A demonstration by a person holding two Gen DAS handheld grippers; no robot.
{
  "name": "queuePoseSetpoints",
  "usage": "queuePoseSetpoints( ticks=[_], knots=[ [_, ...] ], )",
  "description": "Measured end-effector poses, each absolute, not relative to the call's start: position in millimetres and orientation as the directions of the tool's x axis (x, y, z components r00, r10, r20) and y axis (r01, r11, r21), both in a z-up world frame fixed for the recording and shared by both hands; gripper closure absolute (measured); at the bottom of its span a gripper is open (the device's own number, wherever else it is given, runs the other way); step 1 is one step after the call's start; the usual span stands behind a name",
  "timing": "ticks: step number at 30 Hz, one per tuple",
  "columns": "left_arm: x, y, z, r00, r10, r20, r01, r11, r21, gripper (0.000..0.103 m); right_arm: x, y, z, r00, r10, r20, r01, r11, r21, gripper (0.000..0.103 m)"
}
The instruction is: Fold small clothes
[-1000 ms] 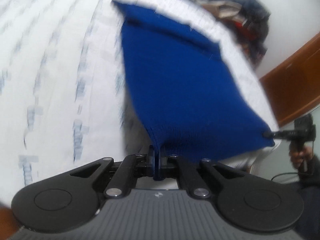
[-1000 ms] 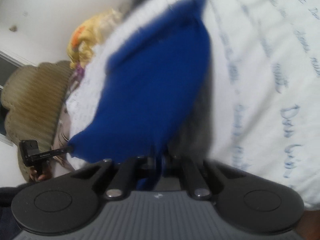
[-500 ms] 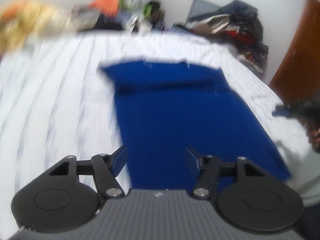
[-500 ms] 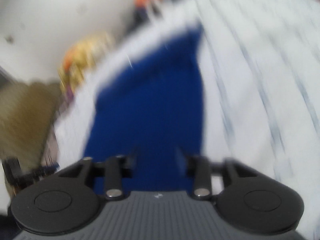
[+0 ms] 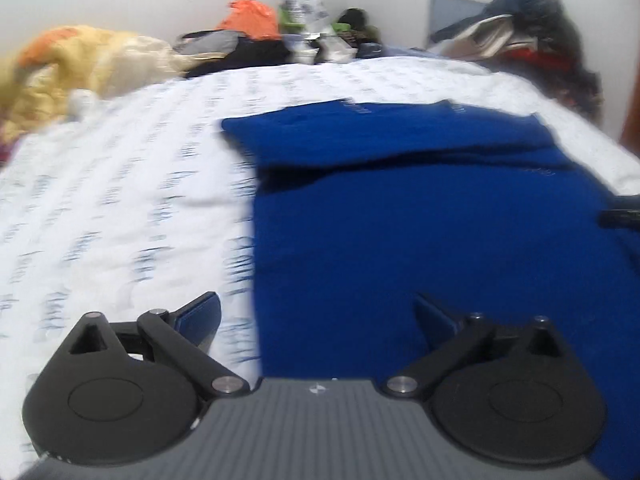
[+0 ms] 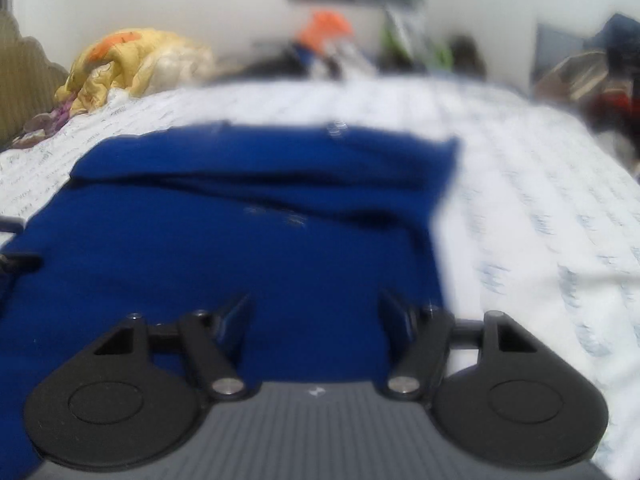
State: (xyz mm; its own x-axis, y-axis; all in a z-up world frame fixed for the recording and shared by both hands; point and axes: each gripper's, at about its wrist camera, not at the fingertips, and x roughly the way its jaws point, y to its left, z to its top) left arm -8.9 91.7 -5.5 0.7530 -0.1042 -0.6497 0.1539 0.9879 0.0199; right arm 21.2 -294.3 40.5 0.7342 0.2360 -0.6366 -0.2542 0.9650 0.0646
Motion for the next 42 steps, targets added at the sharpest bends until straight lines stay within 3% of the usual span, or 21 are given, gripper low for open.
queuePoseSetpoints(
  ticks=[2, 3, 4, 5, 9, 11, 13, 14, 15, 18, 19, 20, 21, 23, 27, 29, 31, 34, 36, 39, 42],
  knots=[
    [-13.7, 90.4, -1.9, 0.756, -0.077, -0.650, 0.138, 0.990, 0.043, 0.005, 18.2, -293.5, 40.3, 0.732, 0.224, -0.644, -0.278, 0.960, 0.017, 0.034],
    [-17.8, 83.6, 3.2, 0.757, -0.063, -0.651, 0.128, 0.990, 0.053, 0.022, 19.6, -286.2, 41.6, 0.727, 0.208, -0.654, -0.276, 0.961, -0.001, 0.034],
    [-21.6, 76.0, 9.5, 0.757, -0.068, -0.650, 0.129, 0.991, 0.046, 0.031, 25.1, -281.2, 45.5, 0.710, 0.183, -0.680, -0.253, 0.967, -0.004, 0.033],
    [-29.2, 68.7, 14.9, 0.762, -0.092, -0.641, 0.142, 0.989, 0.026, 0.034, 25.6, -274.2, 54.7, 0.694, 0.155, -0.703, -0.219, 0.976, 0.000, 0.032],
    [-53.6, 26.4, 17.8, 0.766, -0.222, -0.604, 0.259, 0.965, -0.026, 0.021, -13.1, -244.2, 80.0, 0.712, 0.322, -0.624, -0.333, 0.937, 0.103, 0.025],
    [-58.5, 15.6, 6.2, 0.729, -0.223, -0.647, 0.295, 0.955, 0.004, 0.021, -16.8, -219.6, 69.2, 0.656, 0.343, -0.672, -0.390, 0.917, 0.087, 0.025],
    [-69.0, 22.2, -4.3, 0.725, -0.202, -0.658, 0.297, 0.954, 0.035, 0.010, -20.7, -205.4, 47.3, 0.606, 0.299, -0.737, -0.416, 0.909, 0.027, 0.023],
    [-75.7, 29.6, -5.8, 0.721, -0.196, -0.665, 0.297, 0.954, 0.041, 0.003, -32.5, -205.2, 42.7, 0.650, 0.289, -0.703, -0.435, 0.900, -0.032, 0.010],
    [-81.1, 39.9, -6.0, 0.714, -0.189, -0.674, 0.286, 0.958, 0.034, 0.002, -40.3, -210.2, 38.4, 0.667, 0.276, -0.692, -0.435, 0.899, -0.060, 0.000],
    [-100.9, 64.3, -3.1, 0.711, -0.156, -0.686, 0.249, 0.968, 0.037, 0.005, -59.4, -244.7, 34.4, 0.673, 0.266, -0.690, -0.383, 0.923, -0.018, 0.000],
    [-107.1, 69.2, 0.9, 0.708, -0.156, -0.689, 0.237, 0.971, 0.024, 0.010, -67.9, -251.4, 36.3, 0.671, 0.259, -0.695, -0.368, 0.930, -0.009, 0.000],
    [-112.8, 70.3, 5.9, 0.706, -0.151, -0.692, 0.226, 0.974, 0.018, 0.021, -72.4, -253.5, 38.0, 0.667, 0.245, -0.704, -0.359, 0.933, -0.015, 0.000],
    [-112.5, 68.9, 10.3, 0.708, -0.155, -0.689, 0.226, 0.974, 0.013, 0.023, -72.3, -255.0, 41.3, 0.655, 0.240, -0.717, -0.349, 0.937, -0.005, 0.000],
    [-120.2, 63.8, 17.6, 0.711, -0.203, -0.673, 0.258, 0.966, -0.019, 0.022, -74.4, -247.5, 53.6, 0.626, 0.227, -0.746, -0.314, 0.949, 0.025, 0.000],
    [-132.0, 34.8, 11.9, 0.668, -0.287, -0.686, 0.366, 0.930, -0.034, 0.018, -90.2, -222.4, 69.4, 0.597, 0.356, -0.719, -0.412, 0.905, 0.106, 0.000],
    [-142.9, 31.4, 1.6, 0.664, -0.260, -0.702, 0.394, 0.918, 0.033, 0.013, -95.9, -203.3, 59.7, 0.557, 0.359, -0.749, -0.472, 0.879, 0.070, 0.000],
    [-155.0, 43.2, 1.8, 0.647, -0.270, -0.713, 0.404, 0.914, 0.021, 0.010, -108.8, -193.5, 47.3, 0.573, 0.314, -0.757, -0.505, 0.863, -0.025, 0.000],
    [-177.4, 64.0, 2.4, 0.645, -0.261, -0.718, 0.398, 0.917, 0.023, 0.007, -131.3, -215.1, 46.1, 0.579, 0.335, -0.744, -0.509, 0.861, -0.008, 0.000],
    [-189.5, 73.1, 3.9, 0.648, -0.261, -0.715, 0.383, 0.924, 0.010, 0.008, -142.2, -229.3, 48.7, 0.572, 0.321, -0.754, -0.490, 0.872, 0.000, 0.000],
    [-195.9, 67.5, 14.4, 0.665, -0.251, -0.703, 0.375, 0.927, 0.023, 0.020, -149.4, -232.5, 56.3, 0.553, 0.289, -0.782, -0.473, 0.881, -0.009, 0.000],
    [-187.1, 53.6, 24.0, 0.676, -0.313, -0.667, 0.416, 0.909, -0.006, 0.018, -148.1, -224.1, 68.2, 0.547, 0.313, -0.776, -0.445, 0.894, 0.047, 0.000]
  ],
)
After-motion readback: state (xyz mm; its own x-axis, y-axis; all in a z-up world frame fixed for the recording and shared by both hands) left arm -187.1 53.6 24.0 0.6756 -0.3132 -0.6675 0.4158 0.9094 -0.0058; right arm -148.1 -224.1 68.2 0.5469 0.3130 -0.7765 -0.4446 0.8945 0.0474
